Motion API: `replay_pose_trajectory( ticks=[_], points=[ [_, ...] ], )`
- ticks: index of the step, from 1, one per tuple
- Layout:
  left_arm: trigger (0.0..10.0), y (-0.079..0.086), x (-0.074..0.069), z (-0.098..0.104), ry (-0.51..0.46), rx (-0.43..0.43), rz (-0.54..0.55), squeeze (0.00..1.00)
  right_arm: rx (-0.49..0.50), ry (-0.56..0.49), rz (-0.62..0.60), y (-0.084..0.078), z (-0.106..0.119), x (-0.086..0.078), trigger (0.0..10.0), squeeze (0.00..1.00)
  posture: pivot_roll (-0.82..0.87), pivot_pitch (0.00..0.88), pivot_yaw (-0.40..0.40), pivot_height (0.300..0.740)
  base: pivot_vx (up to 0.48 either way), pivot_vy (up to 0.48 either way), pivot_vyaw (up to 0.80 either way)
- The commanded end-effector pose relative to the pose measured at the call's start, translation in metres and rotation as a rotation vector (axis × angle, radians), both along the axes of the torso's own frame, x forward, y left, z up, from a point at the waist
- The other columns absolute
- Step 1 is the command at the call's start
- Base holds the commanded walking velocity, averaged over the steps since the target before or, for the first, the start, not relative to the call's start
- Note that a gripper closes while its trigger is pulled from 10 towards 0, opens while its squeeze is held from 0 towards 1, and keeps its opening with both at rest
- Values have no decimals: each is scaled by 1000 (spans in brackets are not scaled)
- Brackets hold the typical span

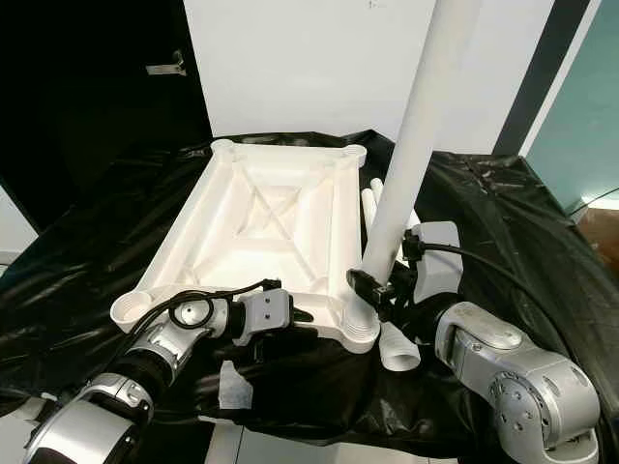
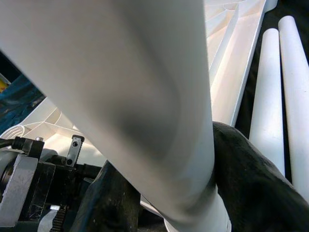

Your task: Building children table

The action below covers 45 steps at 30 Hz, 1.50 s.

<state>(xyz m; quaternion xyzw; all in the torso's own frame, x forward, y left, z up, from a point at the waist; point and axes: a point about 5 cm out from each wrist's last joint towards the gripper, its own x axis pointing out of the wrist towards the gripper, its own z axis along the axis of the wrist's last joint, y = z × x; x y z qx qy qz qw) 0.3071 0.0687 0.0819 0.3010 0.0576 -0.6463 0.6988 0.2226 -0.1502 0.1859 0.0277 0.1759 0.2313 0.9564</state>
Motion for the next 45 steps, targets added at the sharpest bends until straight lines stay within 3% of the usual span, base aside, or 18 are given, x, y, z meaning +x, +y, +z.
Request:
replay_pose_trajectory(
  ticks=[1,27,29,30,31,33,39,40,41,42,45],
  points=[
    [10000,16,-6,-31,67,50,193,0,53,376,82,8,-54,-20,10000,0,-182,29,3,740,0,0,0],
    [10000,16,-6,-31,67,50,193,0,53,376,82,8,-54,-20,10000,0,-182,29,3,740,0,0,0],
    [10000,16,-5,-31,66,50,193,0,43,367,80,5,-51,-16,10000,0,-182,0,0,740,0,0,0],
    [10000,14,-4,-29,61,41,188,0,-14,152,-59,4,-51,-1,10000,1000,-198,0,0,740,0,0,0],
    [10000,13,-3,-27,56,30,184,0,-86,-135,-178,9,-46,7,10000,1000,-199,0,0,740,0,0,0],
    [10000,12,-3,-27,54,27,184,0,-98,-195,-195,11,-44,7,10000,1000,-200,0,0,740,0,0,0],
    [10000,11,-3,-27,55,26,185,0,-107,-198,-195,11,-44,7,10000,1000,-202,0,0,740,0,0,0],
    [10000,11,-3,-28,56,26,186,0,-109,-198,-195,11,-44,7,10000,612,-202,0,0,740,0,0,0],
    [10000,11,-3,-28,56,26,186,0,-109,-198,-195,11,-44,7,10000,612,-202,0,0,740,0,0,0],
    [10000,11,-3,-28,57,26,186,0,-112,-199,-194,11,-44,7,10000,0,-202,0,0,740,0,0,0],
    [10000,11,-4,-28,58,25,187,0,-117,-199,-192,11,-44,7,10000,0,-202,0,0,740,0,0,0]
  ],
)
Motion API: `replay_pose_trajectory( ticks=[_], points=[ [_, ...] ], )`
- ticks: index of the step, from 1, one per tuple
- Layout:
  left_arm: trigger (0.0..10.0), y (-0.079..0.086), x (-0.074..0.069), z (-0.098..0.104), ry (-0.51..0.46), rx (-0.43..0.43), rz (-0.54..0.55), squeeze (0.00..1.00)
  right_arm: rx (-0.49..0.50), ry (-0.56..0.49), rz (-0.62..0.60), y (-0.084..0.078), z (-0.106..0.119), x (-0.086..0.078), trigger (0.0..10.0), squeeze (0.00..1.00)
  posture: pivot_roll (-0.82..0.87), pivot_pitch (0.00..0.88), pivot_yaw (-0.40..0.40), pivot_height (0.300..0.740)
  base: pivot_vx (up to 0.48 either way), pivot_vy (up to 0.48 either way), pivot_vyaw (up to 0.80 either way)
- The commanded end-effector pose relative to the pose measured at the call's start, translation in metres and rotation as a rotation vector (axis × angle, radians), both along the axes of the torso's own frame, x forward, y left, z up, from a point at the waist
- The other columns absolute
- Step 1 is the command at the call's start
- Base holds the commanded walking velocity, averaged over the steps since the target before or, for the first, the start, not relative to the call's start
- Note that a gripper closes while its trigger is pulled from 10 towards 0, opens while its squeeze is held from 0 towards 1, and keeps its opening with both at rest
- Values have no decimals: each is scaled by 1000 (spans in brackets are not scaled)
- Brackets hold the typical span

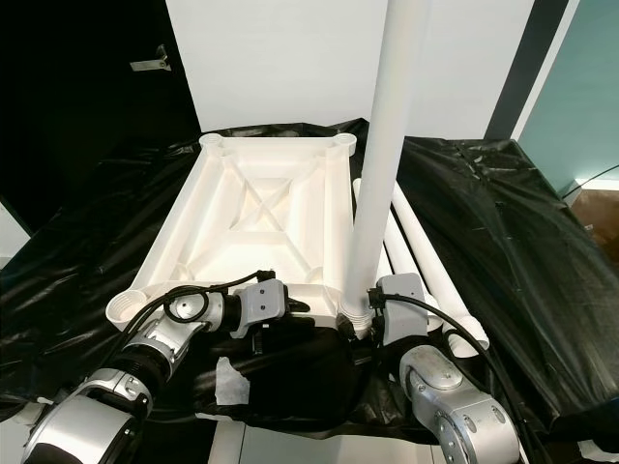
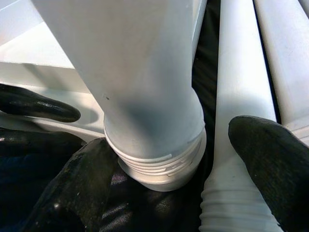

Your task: Building children table

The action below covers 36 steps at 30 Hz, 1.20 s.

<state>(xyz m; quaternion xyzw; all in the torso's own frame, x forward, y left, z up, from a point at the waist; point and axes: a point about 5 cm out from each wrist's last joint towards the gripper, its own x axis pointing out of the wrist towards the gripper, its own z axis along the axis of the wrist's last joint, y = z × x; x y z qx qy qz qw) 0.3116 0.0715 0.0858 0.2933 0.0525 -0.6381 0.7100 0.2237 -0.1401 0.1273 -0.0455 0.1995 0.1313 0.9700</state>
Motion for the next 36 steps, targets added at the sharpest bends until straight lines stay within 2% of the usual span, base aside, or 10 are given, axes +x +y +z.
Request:
replay_pose_trajectory(
  ticks=[1,9,10,11,12,13,14,36],
  points=[
    [10000,9,-8,-32,65,47,163,0,48,-217,0,1,14,6,10000,0,-202,0,0,740,0,0,0],
    [10000,9,-9,-33,68,46,161,0,-30,-270,4,3,13,4,10000,0,-203,0,0,740,0,0,0],
    [10000,9,-9,-34,70,45,160,0,-68,-298,-2,2,14,2,10000,169,-204,0,0,740,0,0,0],
    [10000,9,-9,-34,70,45,160,0,-68,-298,-2,2,14,2,10000,169,-204,0,0,740,0,0,0],
    [10000,10,-10,-34,71,45,159,0,-86,-317,-11,0,14,0,10000,1000,-206,0,0,740,0,0,0],
    [10000,10,-10,-34,71,45,159,0,-86,-317,-11,0,14,0,10000,1000,-206,0,0,740,0,0,0],
    [10000,10,-10,-34,71,45,158,0,-103,-338,-21,-2,14,-1,10000,1000,-207,27,33,740,0,0,0],
    [10000,10,-10,-34,71,45,158,0,-103,-338,-21,-2,14,-1,10000,1000,-207,27,33,740,0,0,0]
  ],
)
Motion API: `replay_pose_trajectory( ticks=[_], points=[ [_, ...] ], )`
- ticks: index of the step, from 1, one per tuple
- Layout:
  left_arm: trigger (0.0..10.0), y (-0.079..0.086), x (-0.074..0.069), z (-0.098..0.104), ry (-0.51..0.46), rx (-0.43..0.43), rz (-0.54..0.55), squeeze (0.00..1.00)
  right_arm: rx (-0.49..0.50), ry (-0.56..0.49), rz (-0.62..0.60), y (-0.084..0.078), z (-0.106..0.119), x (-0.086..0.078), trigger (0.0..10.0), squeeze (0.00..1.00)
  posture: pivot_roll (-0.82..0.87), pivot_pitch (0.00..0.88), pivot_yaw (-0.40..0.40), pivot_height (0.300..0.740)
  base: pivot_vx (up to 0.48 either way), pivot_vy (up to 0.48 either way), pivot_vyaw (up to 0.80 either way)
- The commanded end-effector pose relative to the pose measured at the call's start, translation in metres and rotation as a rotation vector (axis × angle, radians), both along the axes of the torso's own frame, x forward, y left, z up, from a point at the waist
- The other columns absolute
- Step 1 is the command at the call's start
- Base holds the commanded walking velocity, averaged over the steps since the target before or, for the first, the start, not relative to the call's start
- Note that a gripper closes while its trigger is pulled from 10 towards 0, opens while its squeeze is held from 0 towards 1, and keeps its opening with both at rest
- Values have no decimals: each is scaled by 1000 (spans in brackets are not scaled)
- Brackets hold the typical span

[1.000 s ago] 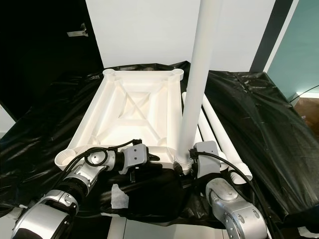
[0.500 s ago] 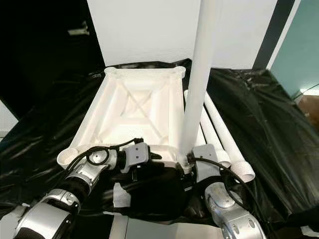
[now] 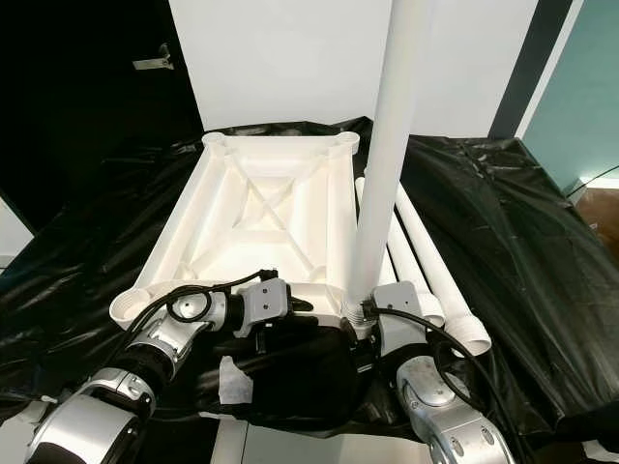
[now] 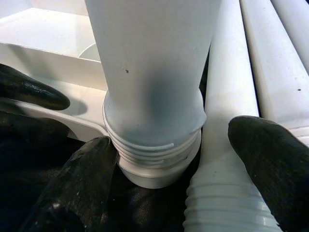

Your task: Building children table

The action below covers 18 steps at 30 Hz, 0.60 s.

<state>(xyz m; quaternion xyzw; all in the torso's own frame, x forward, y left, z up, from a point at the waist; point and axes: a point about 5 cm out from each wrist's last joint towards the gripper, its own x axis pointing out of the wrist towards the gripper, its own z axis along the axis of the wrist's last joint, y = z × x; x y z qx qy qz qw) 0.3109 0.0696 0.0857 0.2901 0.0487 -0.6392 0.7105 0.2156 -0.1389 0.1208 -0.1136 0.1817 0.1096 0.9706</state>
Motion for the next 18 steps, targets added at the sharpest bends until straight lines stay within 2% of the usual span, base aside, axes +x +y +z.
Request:
replay_pose_trajectory(
  ticks=[1,18],
  points=[
    [10000,12,-9,-34,73,55,161,0,31,-283,13,-3,21,7,10000,1000,-207,27,33,740,0,0,0],
    [10000,12,-9,-34,73,55,161,0,31,-283,13,-3,21,7,10000,1000,-207,27,33,740,0,0,0]
  ],
)
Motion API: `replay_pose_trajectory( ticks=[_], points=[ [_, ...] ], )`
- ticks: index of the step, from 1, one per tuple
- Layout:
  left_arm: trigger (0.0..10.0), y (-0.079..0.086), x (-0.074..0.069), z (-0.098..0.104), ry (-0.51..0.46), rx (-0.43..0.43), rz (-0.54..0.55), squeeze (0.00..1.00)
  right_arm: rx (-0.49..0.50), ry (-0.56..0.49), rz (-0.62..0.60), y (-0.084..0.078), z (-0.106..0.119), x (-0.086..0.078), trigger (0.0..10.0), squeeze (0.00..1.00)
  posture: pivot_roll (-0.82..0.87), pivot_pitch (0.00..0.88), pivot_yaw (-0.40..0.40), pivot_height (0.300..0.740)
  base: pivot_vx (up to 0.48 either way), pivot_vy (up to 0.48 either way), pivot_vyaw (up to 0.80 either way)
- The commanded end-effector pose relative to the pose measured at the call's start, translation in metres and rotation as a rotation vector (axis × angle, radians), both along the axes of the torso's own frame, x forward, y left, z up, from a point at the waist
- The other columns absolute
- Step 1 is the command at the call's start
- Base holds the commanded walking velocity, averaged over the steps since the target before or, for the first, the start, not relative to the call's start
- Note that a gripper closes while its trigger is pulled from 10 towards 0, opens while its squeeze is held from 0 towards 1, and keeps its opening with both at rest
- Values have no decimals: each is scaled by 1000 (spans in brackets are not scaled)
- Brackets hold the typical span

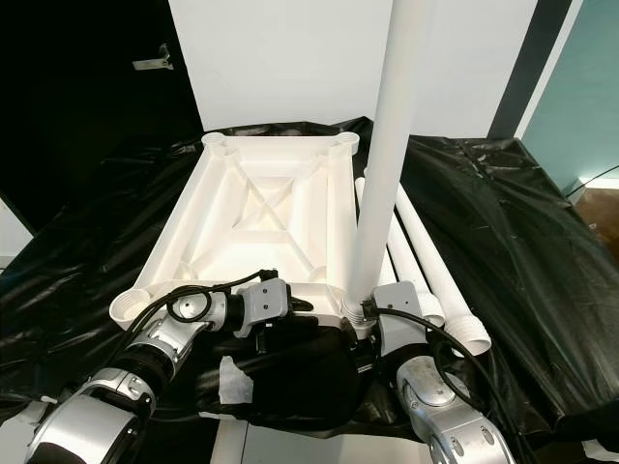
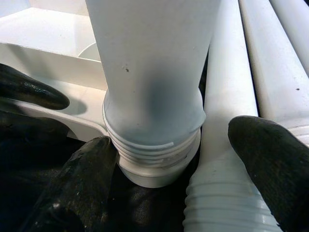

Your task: Building children table

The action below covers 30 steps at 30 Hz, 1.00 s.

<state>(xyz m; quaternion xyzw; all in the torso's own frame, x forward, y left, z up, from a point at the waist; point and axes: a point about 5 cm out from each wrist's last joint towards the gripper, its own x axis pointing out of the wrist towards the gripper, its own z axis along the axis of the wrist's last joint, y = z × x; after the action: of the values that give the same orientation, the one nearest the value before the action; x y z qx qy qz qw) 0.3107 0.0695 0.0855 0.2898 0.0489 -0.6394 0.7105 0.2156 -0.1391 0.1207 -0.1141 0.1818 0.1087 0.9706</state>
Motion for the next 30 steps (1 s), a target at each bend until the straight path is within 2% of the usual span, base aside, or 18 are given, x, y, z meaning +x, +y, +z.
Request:
replay_pose_trajectory(
  ticks=[1,20,21,22,23,26,30],
  points=[
    [10000,12,-9,-34,72,56,161,0,32,-283,14,-3,21,7,10000,1000,-207,27,33,740,0,0,0],
    [10000,12,-9,-34,72,56,161,0,32,-283,14,-3,21,7,10000,1000,-207,27,33,740,0,0,0],
    [10000,12,-9,-34,72,56,159,0,23,-303,4,-4,22,6,10000,1000,-208,0,0,740,0,0,0],
    [10000,12,-9,-34,72,56,159,0,23,-303,4,-4,22,6,10000,1000,-208,0,0,740,0,0,0],
    [10000,14,-8,-28,81,10,146,0,20,-349,-23,-6,22,5,10000,0,-195,0,0,740,0,0,0],
    [10000,17,-7,-18,88,-65,122,0,20,-411,-62,-9,22,3,10000,0,-195,0,0,740,0,0,0],
    [10000,16,-7,-17,87,-72,120,0,25,-416,-73,-9,22,3,10000,0,-194,0,0,740,0,0,0]
  ],
)
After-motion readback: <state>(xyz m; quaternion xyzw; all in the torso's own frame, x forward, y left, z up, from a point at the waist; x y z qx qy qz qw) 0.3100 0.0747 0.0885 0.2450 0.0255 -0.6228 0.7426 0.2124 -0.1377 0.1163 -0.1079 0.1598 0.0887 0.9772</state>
